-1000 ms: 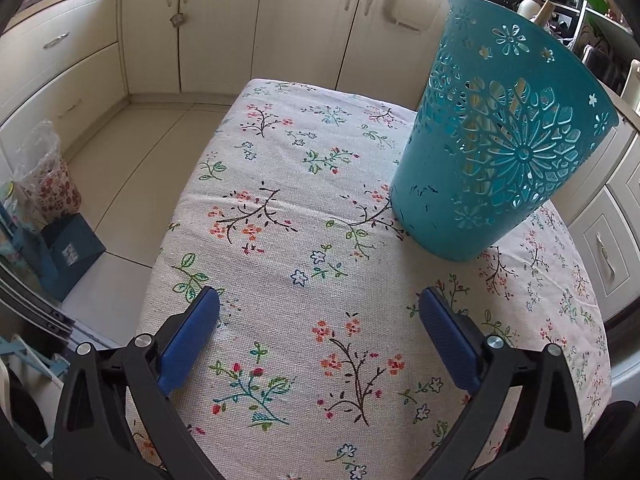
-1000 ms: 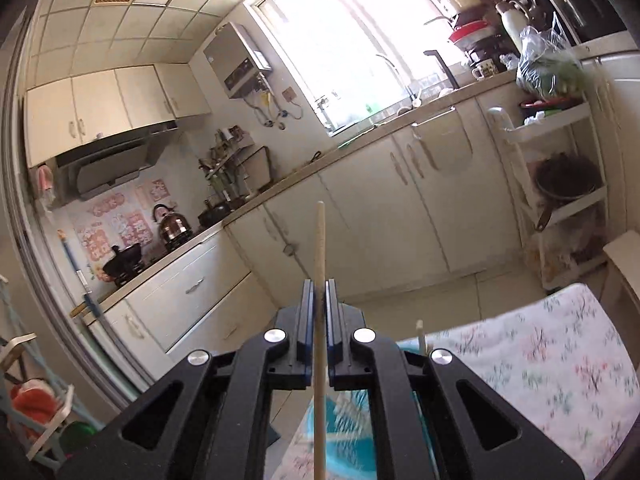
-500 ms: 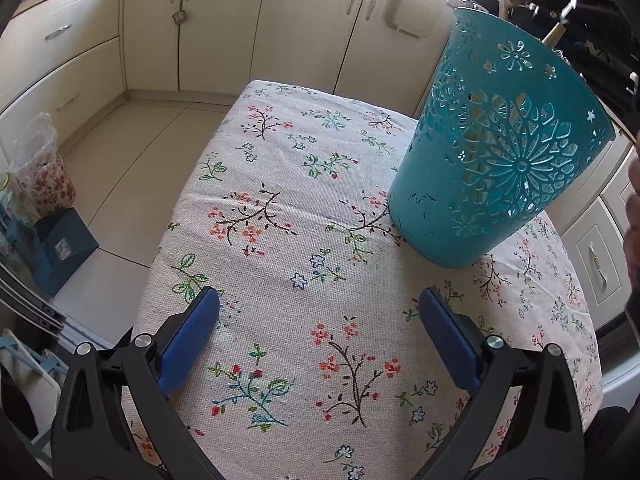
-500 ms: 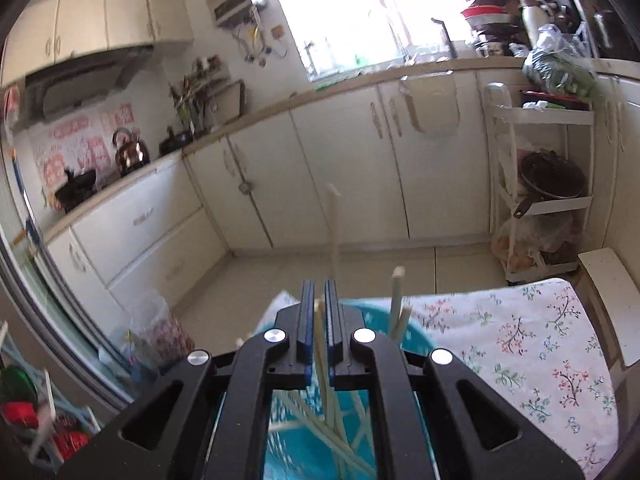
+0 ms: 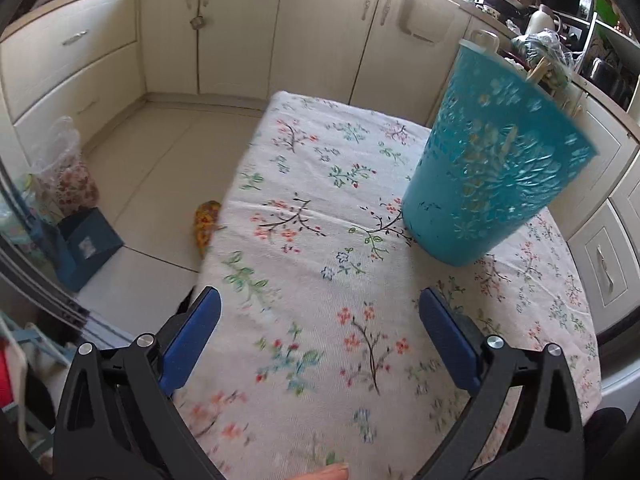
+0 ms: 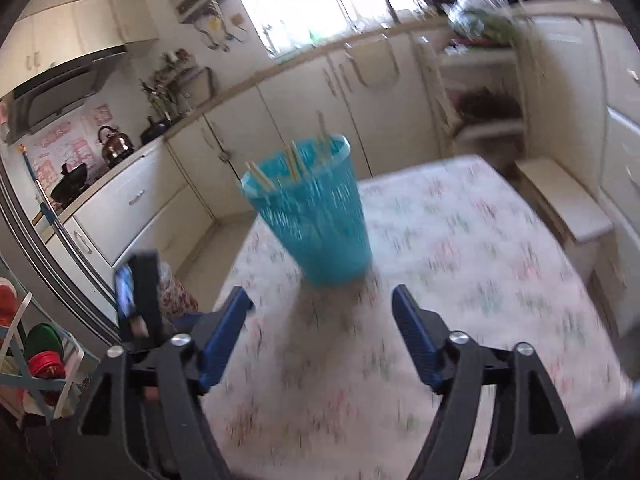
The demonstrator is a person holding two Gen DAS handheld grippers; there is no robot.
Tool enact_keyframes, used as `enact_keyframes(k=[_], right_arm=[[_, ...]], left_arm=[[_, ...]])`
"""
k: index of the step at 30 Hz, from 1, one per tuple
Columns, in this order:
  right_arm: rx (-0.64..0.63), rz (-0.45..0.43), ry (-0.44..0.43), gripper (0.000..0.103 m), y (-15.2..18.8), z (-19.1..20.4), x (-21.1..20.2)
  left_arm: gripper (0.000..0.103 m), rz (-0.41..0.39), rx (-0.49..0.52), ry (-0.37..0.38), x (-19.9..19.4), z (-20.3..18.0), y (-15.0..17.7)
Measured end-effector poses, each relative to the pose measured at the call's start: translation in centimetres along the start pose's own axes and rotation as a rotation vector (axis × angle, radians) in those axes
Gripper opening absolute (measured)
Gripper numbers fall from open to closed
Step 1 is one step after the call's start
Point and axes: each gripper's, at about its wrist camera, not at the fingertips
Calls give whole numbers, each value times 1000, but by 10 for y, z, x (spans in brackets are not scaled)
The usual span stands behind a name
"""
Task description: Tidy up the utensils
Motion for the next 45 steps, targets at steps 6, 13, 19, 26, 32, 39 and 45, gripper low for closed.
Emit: enact_keyframes(k=[6, 13, 19, 26, 32, 39, 45], right_arm=[[20, 43, 42, 91, 13, 12, -32], [-70, -87, 31, 95, 12, 55, -103], [-43, -126, 24, 95, 33, 73, -147], [-35, -167, 64, 95, 69, 77, -171], [-20, -151, 74, 95, 74, 73, -169], [-60, -167, 73, 95, 81, 81, -177], [-63, -168, 71, 95, 83, 82, -177]], left_arm=[[95, -73, 90, -16, -92, -8, 12], [95, -192, 194, -14, -204, -19, 39], [95, -265, 202, -30, -267, -22, 71], [95, -297, 209, -33, -303, -24, 96], [95, -313, 209, -27, -315, -22, 107], [95, -289, 203, -55, -314, -18, 119], [95, -279, 184, -70, -315, -11, 125]])
Point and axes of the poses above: each gripper's, at about its wrist camera, not at the fingertips, and x roughly the way its jaws point, z to its left, y to its underside, and after that the axes turned 1 degree about y, right-handed
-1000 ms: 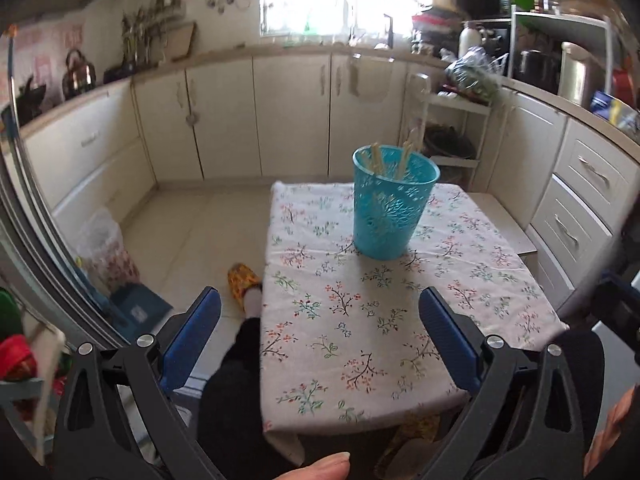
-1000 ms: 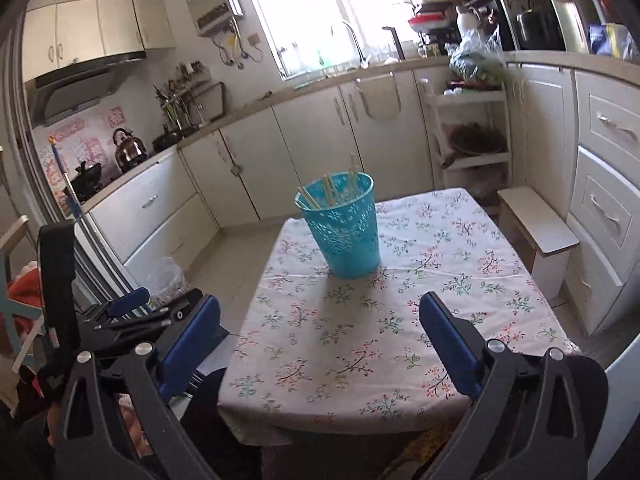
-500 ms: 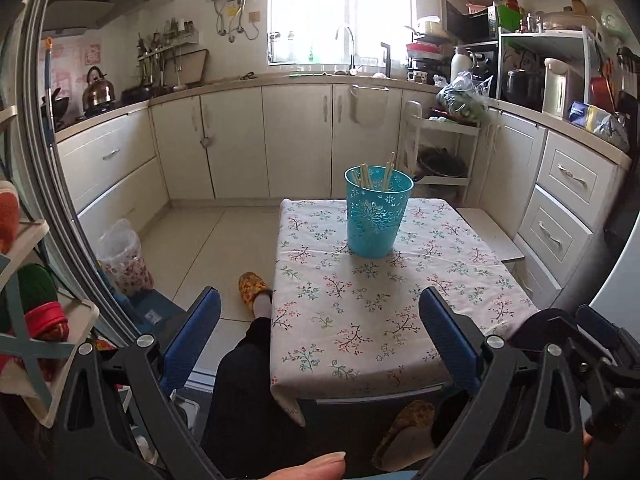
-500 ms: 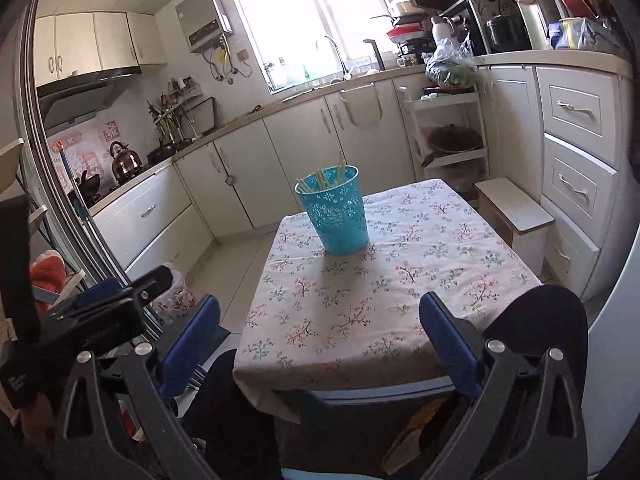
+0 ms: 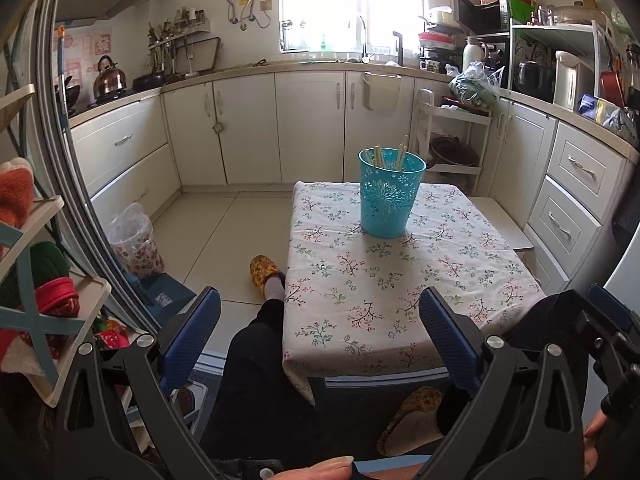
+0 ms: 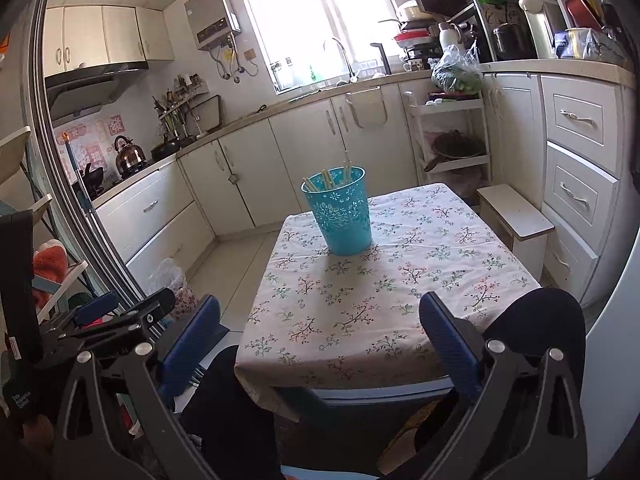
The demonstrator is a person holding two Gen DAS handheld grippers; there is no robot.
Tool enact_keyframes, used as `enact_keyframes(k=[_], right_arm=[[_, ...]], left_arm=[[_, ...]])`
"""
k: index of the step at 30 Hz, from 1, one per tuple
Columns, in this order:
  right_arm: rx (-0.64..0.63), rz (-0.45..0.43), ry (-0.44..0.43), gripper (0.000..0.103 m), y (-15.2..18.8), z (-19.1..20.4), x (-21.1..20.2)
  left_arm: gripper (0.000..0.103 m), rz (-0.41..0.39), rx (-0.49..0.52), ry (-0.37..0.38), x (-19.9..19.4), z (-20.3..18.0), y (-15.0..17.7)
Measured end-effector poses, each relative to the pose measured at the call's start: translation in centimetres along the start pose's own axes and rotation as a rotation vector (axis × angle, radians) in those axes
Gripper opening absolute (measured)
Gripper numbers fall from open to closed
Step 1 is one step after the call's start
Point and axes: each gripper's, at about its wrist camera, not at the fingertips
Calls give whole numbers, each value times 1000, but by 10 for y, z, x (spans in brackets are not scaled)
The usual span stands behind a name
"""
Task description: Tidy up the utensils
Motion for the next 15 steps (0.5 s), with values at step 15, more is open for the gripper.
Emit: enact_keyframes(k=[15], right_arm=[[-25, 11, -2, 95, 5, 5, -1]], left_arm=[[95, 6, 7, -10, -2, -2, 6]])
Point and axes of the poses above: each gripper's, at about its wrist camera, not at the fingertips, and x roughly the way its jaws point, z to its left, y to its underside, and after that the axes turned 1 degree about y, right-handed
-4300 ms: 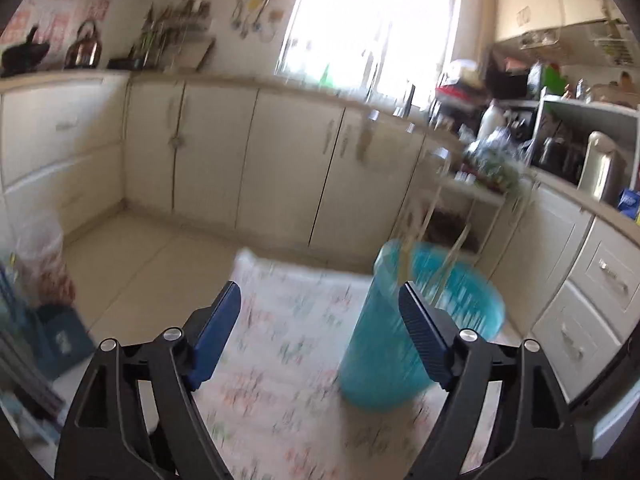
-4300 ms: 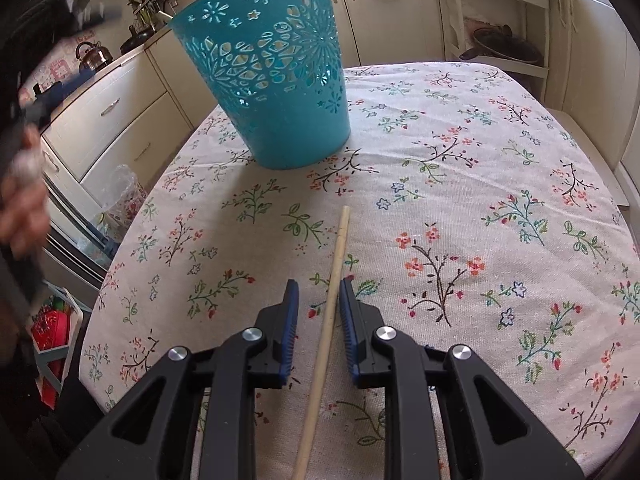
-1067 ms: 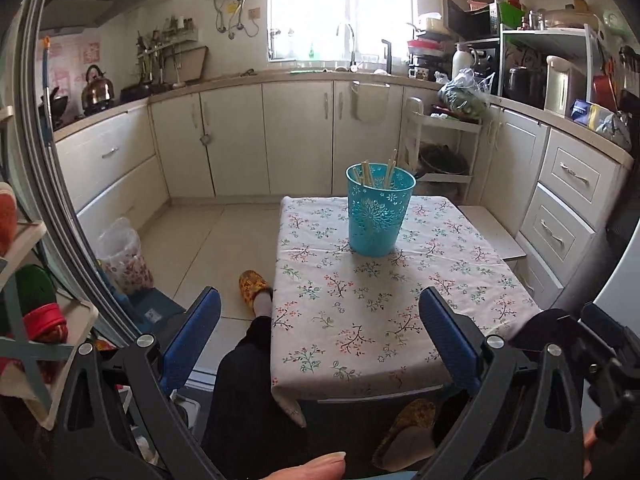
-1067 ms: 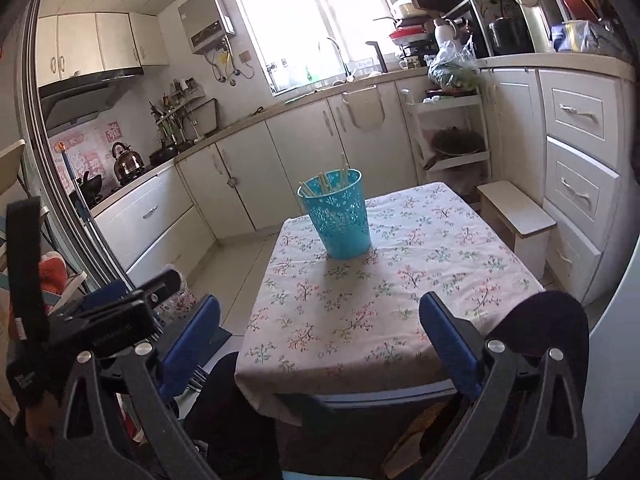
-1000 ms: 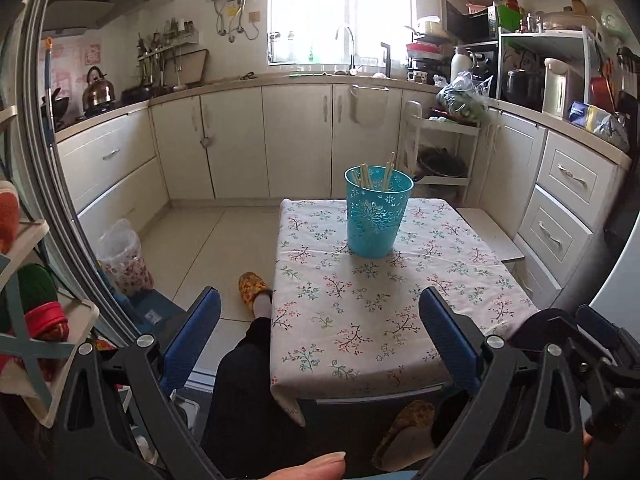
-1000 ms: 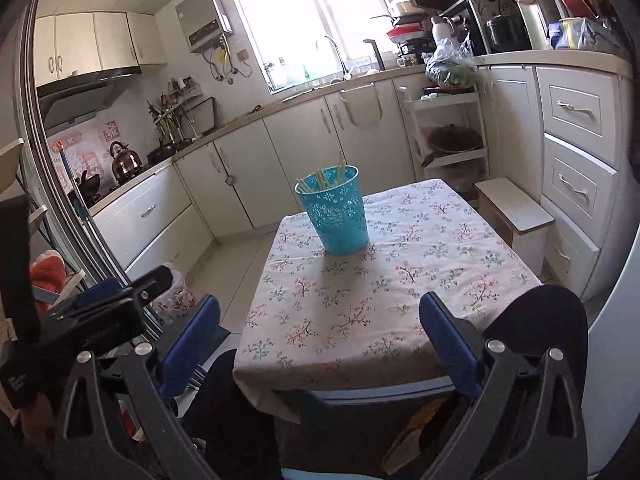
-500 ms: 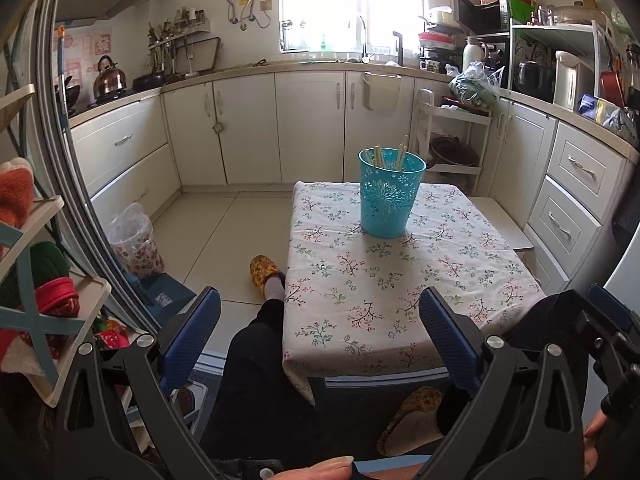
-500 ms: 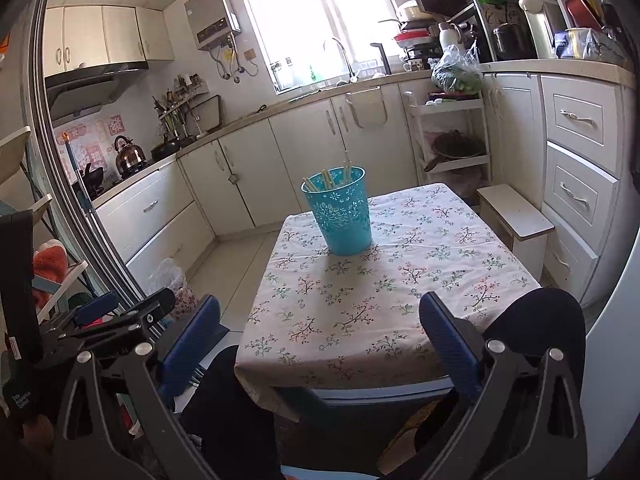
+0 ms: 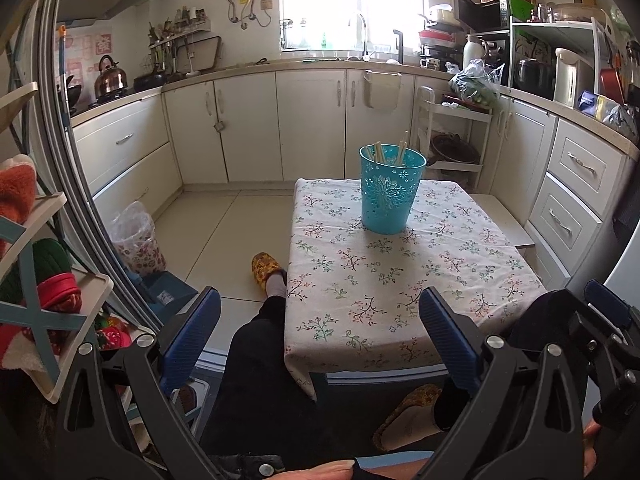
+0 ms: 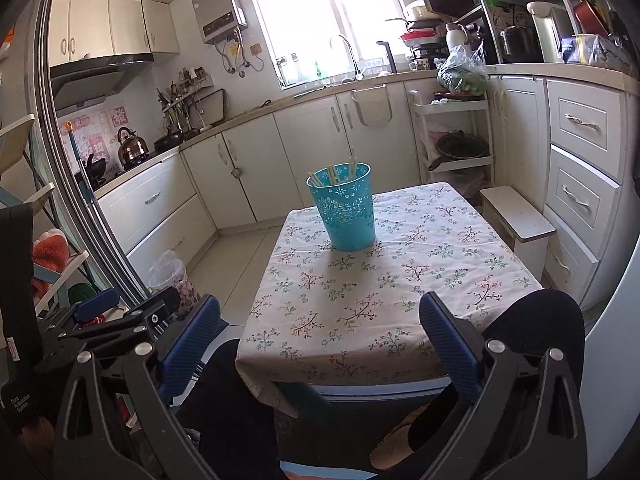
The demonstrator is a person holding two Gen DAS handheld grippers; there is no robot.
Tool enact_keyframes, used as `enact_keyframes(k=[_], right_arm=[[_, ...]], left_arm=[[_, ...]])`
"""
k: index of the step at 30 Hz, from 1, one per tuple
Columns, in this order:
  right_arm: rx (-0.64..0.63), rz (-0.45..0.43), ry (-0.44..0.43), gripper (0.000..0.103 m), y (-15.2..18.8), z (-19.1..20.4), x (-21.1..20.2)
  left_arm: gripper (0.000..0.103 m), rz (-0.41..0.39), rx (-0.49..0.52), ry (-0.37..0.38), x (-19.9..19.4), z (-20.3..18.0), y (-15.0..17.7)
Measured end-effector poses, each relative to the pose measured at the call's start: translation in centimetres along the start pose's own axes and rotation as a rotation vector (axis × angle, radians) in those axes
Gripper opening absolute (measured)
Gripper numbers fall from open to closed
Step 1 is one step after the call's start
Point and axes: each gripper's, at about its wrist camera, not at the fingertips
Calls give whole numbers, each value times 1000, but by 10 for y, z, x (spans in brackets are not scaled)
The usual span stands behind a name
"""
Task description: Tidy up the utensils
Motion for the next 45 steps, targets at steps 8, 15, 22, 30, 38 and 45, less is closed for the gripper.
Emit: enact_keyframes(k=[8, 15, 22, 30, 38, 45], right_arm=[[-10, -1, -1, 95, 0, 0, 0], [-14, -1, -1, 95, -1, -1, 1], [-20, -2, -3, 95, -1, -2, 0], [-20, -2, -2, 95, -1, -1, 0], [-25, 1, -2, 95, -2, -2, 0], [-28, 3, -3, 95, -5, -3, -1]], left_arm=[[95, 0, 0, -3, 0, -1, 0], [95, 0, -2, -4, 0, 0, 0], [95, 0, -2, -5, 0, 1, 1], [95, -1, 7, -10, 0, 4, 5], [95, -3, 7, -13, -2, 0, 5], [95, -3, 9, -13, -1, 0, 4]])
Point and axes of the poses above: each gripper's, at about its wrist camera, not at the fingertips, and x roughly the way its jaws point, z to its left, y to its underside, and after that the axes turned 1 degree about y, right-handed
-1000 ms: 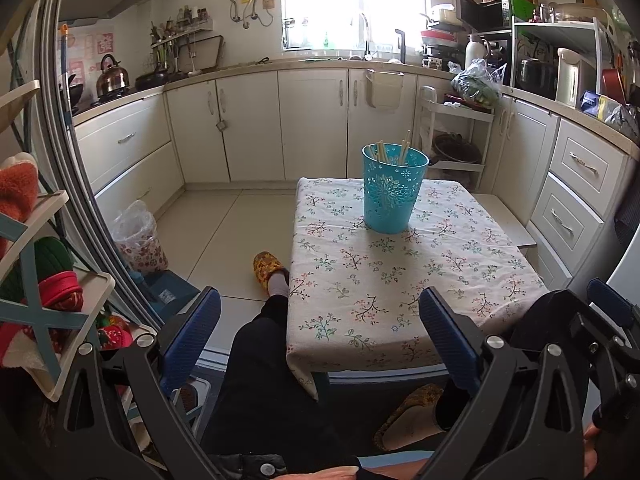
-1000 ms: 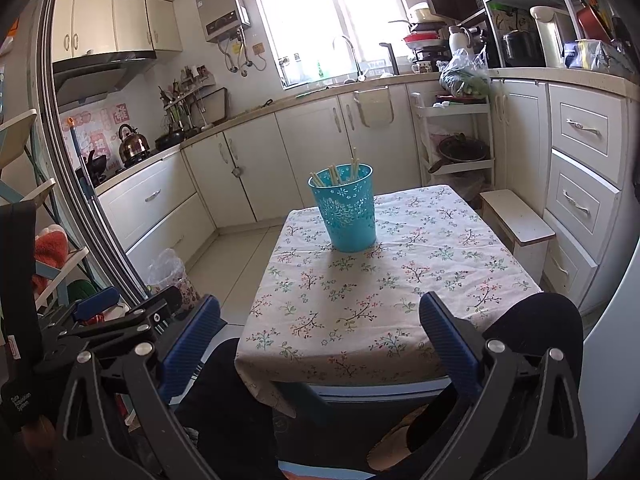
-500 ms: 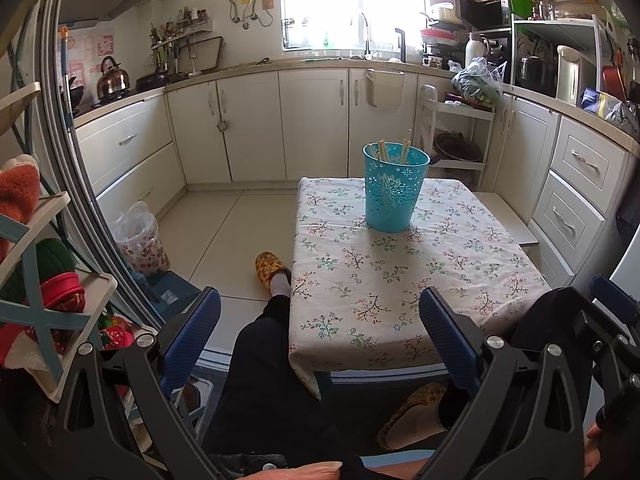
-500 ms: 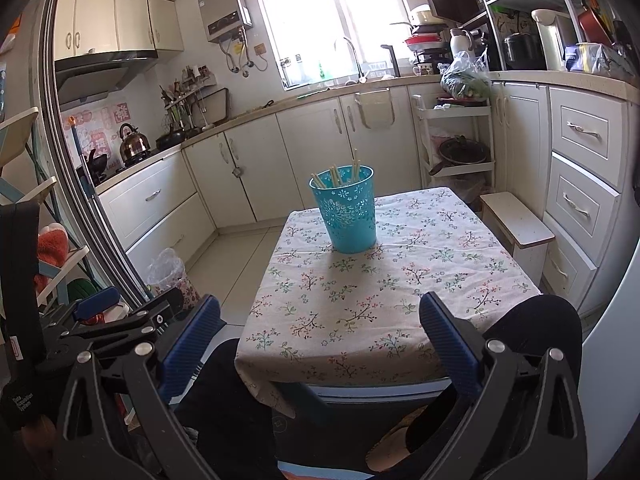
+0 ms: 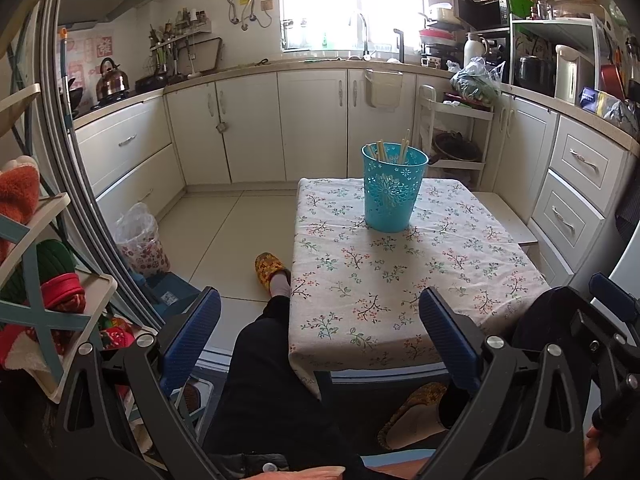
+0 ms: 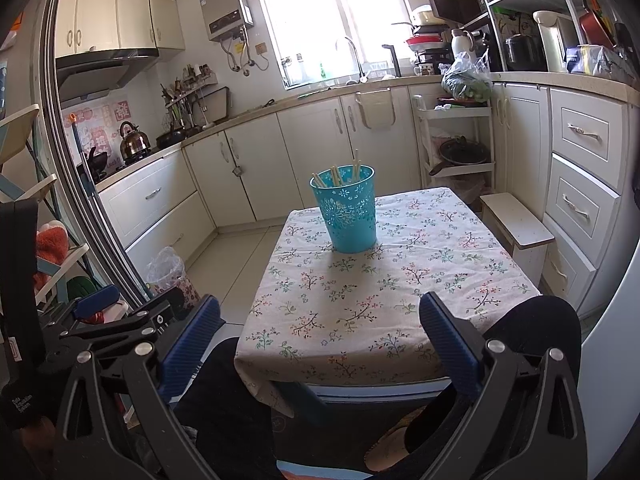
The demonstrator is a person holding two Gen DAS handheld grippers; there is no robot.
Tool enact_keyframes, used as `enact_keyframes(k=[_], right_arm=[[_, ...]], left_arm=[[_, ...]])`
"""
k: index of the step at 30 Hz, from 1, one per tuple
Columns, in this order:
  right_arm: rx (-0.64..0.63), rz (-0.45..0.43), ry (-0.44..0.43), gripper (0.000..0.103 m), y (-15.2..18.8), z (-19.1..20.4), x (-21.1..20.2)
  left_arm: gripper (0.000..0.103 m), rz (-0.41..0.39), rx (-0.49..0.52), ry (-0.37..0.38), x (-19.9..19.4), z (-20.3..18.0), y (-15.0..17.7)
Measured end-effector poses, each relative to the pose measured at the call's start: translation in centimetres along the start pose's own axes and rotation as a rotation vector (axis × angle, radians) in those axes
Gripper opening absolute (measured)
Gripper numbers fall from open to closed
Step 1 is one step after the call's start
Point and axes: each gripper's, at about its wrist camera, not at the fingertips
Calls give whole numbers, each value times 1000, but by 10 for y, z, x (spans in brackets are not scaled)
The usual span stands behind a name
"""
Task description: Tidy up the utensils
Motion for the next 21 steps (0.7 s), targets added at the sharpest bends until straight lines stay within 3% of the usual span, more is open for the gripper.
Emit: enact_keyframes(k=[21], right_arm=[[-2, -2, 1, 95, 1, 2, 0]], left_arm=[[95, 1, 0, 0, 0, 0, 0]])
Point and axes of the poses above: each gripper's, at about its wrist camera, not at the fingertips, and x roughly the way its jaws point, z to its left, y to its underside, and after that the axes turned 1 degree about y, right-handed
